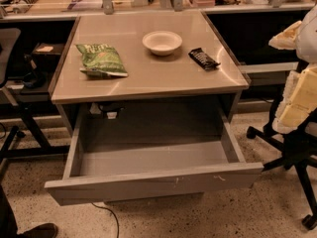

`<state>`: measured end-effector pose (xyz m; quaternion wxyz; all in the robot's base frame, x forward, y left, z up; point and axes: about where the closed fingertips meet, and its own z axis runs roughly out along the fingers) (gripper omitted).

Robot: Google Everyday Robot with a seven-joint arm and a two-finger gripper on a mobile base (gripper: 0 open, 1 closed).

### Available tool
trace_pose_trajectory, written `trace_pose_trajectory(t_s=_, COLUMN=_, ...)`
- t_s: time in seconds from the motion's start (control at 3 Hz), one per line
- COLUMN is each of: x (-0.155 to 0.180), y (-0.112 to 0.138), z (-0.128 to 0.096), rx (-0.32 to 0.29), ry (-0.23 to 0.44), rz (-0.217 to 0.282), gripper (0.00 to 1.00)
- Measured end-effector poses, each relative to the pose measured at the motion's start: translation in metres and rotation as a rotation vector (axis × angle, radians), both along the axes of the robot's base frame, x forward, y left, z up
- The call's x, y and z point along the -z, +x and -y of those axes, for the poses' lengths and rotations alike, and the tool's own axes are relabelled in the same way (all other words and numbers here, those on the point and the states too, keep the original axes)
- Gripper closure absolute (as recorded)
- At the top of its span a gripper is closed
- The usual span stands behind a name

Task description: Close top drawer

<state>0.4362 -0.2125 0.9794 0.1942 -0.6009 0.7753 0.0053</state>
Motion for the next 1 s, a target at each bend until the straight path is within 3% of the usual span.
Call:
trace_pose_trajectory(t_s=0.33, x=0.0, y=0.0, z=0.0, rx=0.0, ry=0.0, rz=0.0, gripper=0.0)
trace_pose_trajectory(t_s=1.0, x=0.0, y=0.0, z=0.0, rx=0.0, ry=0.0, rz=0.0, gripper=0.43)
